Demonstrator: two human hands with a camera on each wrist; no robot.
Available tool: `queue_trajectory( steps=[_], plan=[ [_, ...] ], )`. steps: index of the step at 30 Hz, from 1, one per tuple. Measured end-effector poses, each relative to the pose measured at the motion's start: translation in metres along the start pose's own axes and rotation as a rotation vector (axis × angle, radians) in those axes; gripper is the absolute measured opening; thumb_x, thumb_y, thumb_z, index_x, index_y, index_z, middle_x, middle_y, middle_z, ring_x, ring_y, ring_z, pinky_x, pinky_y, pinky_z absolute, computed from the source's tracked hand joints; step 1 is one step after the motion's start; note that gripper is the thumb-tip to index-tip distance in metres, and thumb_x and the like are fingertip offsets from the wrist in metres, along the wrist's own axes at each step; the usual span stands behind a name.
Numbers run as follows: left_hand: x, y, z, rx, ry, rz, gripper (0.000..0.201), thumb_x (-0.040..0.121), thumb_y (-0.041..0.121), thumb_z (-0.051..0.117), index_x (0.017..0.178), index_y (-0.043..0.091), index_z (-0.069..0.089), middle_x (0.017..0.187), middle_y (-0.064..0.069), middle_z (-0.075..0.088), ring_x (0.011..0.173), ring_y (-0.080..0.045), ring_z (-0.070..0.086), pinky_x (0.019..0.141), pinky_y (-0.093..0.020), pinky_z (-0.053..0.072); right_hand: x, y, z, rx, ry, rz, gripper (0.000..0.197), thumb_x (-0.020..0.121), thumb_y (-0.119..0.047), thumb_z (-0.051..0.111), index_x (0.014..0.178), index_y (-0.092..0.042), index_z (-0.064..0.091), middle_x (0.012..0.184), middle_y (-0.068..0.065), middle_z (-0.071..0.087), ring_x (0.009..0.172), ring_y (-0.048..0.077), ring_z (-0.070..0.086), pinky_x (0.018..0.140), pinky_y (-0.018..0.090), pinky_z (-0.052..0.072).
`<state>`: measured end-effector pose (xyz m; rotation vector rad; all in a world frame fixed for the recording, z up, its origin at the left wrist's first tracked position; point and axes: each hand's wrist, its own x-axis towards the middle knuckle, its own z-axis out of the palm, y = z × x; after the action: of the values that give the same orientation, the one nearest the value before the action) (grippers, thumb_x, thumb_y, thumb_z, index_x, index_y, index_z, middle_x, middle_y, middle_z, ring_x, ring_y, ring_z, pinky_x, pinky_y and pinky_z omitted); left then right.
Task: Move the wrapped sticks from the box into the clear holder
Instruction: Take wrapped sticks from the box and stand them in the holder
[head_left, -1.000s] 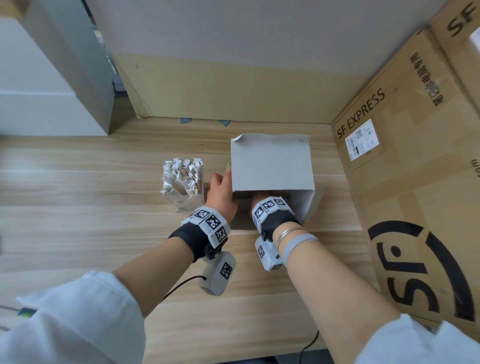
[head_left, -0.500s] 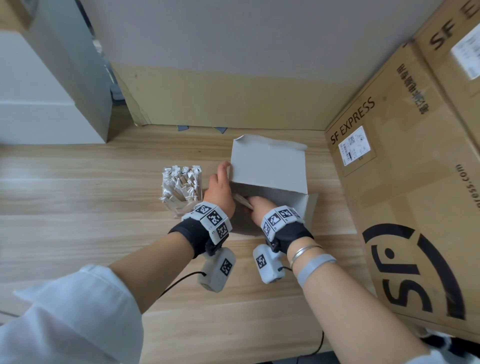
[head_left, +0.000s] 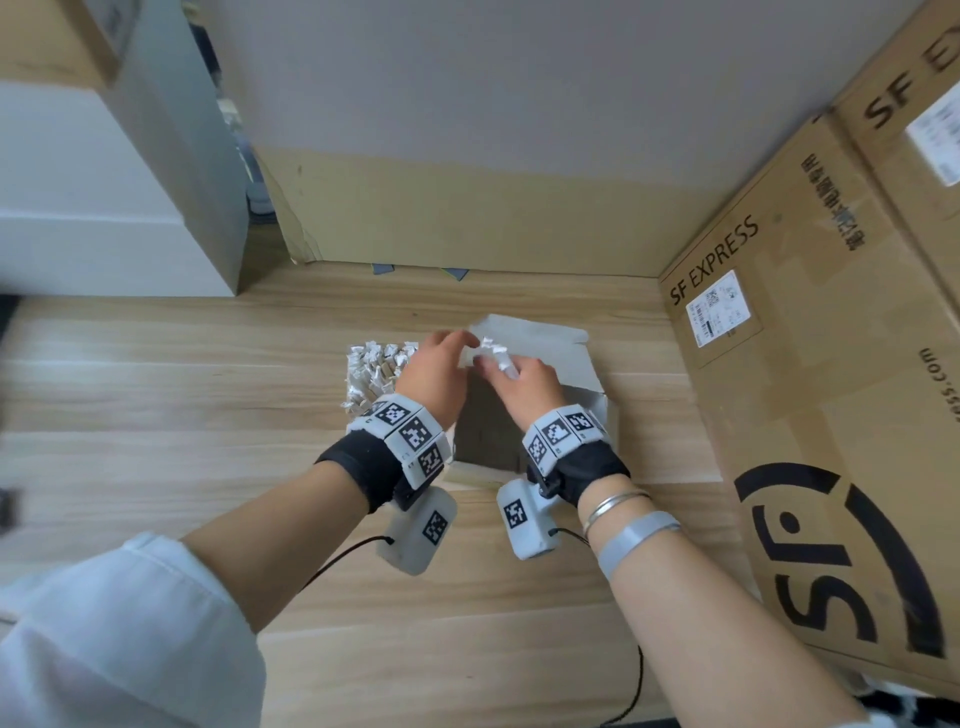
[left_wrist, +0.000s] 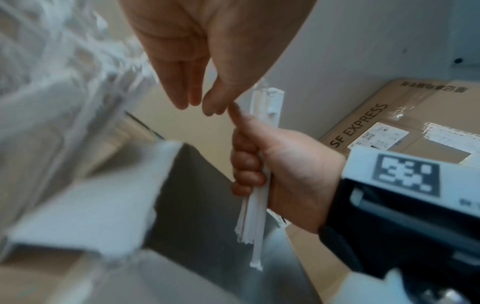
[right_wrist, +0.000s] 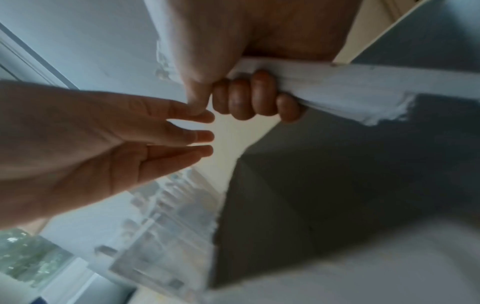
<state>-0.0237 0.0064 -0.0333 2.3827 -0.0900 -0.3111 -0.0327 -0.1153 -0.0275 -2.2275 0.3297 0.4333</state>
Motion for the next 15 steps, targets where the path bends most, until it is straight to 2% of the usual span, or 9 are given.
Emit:
queue_trajectory(
  steps=[2, 4, 5, 6, 7, 8, 10, 12, 15],
  plan=[
    [0.002, -0.01, -0.015, 0.038, 0.107, 0.038, 0.037, 0.088, 0.003, 0.051, 0.123, 0.013, 0.054, 0.141, -0.009, 0.044, 0.123, -0.029, 0.05, 0.101, -0.034, 0.04, 0.0, -0.017, 0.002, 0.098, 0.043, -0.046, 0.041, 0.091, -0.042, 0.052, 0.074, -0.006, 0.063, 0.07, 0.006, 0.052, 0.068, 0.02, 0.047, 0.064, 0.028, 0.036],
    [0.004, -0.025, -0.027, 0.181, 0.109, 0.009, 0.039, 0.087, 0.017, 0.058, 0.126, 0.02, 0.054, 0.149, -0.006, 0.035, 0.141, -0.029, 0.029, 0.116, -0.044, 0.019, 0.0, -0.034, 0.008, 0.191, 0.082, -0.106, 0.045, 0.091, -0.041, 0.053, 0.059, -0.011, 0.043, 0.062, 0.006, 0.039, 0.062, 0.019, 0.038, 0.061, 0.028, 0.031],
    [0.004, -0.034, -0.032, 0.243, 0.07, -0.037, 0.042, 0.087, 0.025, 0.059, 0.128, 0.026, 0.052, 0.153, -0.003, 0.03, 0.146, -0.028, 0.016, 0.117, -0.049, 0.007, 0.0, -0.043, 0.012, 0.243, 0.097, -0.137, 0.044, 0.091, -0.04, 0.053, 0.061, -0.012, 0.039, 0.062, 0.008, 0.036, 0.061, 0.018, 0.036, 0.061, 0.027, 0.03],
    [0.003, -0.042, -0.037, 0.259, 0.022, -0.089, 0.044, 0.087, 0.031, 0.058, 0.13, 0.03, 0.05, 0.154, -0.001, 0.026, 0.147, -0.027, 0.01, 0.116, -0.052, 0.003, 0.001, -0.051, 0.016, 0.298, 0.11, -0.163, 0.043, 0.092, -0.038, 0.053, 0.061, -0.013, 0.037, 0.061, 0.008, 0.035, 0.058, 0.016, 0.036, 0.06, 0.026, 0.029],
    [0.003, -0.05, -0.04, 0.229, -0.018, -0.132, 0.045, 0.087, 0.033, 0.057, 0.131, 0.032, 0.049, 0.154, -0.001, 0.026, 0.146, -0.027, 0.015, 0.116, -0.051, 0.008, 0.002, -0.059, 0.02, 0.358, 0.118, -0.187, 0.044, 0.092, -0.036, 0.052, 0.058, -0.015, 0.035, 0.057, 0.005, 0.035, 0.051, 0.014, 0.037, 0.059, 0.024, 0.03],
    [0.002, -0.056, -0.042, 0.168, -0.04, -0.153, 0.044, 0.088, 0.032, 0.057, 0.131, 0.031, 0.05, 0.152, -0.004, 0.031, 0.141, -0.027, 0.028, 0.114, -0.045, 0.021, 0.003, -0.065, 0.023, 0.42, 0.124, -0.205, 0.047, 0.093, -0.034, 0.052, 0.053, -0.017, 0.033, 0.05, -0.002, 0.035, 0.042, 0.007, 0.037, 0.056, 0.023, 0.03],
    [0.002, -0.066, -0.046, 0.063, -0.048, -0.142, 0.04, 0.09, 0.022, 0.056, 0.13, 0.024, 0.054, 0.141, -0.008, 0.045, 0.119, -0.026, 0.053, 0.097, -0.031, 0.041, 0.005, -0.076, 0.031, 0.545, 0.103, -0.227, 0.05, 0.094, -0.03, 0.051, 0.048, -0.023, 0.033, 0.042, -0.012, 0.035, 0.037, 0.003, 0.033, 0.05, 0.022, 0.027],
    [0.002, -0.07, -0.049, 0.043, -0.033, -0.124, 0.038, 0.091, 0.016, 0.054, 0.128, 0.022, 0.056, 0.131, -0.009, 0.053, 0.106, -0.027, 0.059, 0.083, -0.025, 0.042, 0.006, -0.084, 0.04, 0.613, 0.066, -0.254, 0.049, 0.096, -0.025, 0.048, 0.051, -0.022, 0.031, 0.042, -0.012, 0.031, 0.04, 0.008, 0.027, 0.047, 0.022, 0.025],
    [0.003, -0.073, -0.052, 0.02, -0.021, -0.125, 0.038, 0.09, 0.015, 0.055, 0.128, 0.021, 0.056, 0.128, -0.009, 0.056, 0.106, -0.026, 0.059, 0.08, -0.023, 0.039, 0.008, -0.089, 0.055, 0.539, 0.059, -0.239, 0.051, 0.097, -0.03, 0.047, 0.05, -0.019, 0.03, 0.044, -0.007, 0.032, 0.042, 0.011, 0.029, 0.048, 0.022, 0.029]
  ],
)
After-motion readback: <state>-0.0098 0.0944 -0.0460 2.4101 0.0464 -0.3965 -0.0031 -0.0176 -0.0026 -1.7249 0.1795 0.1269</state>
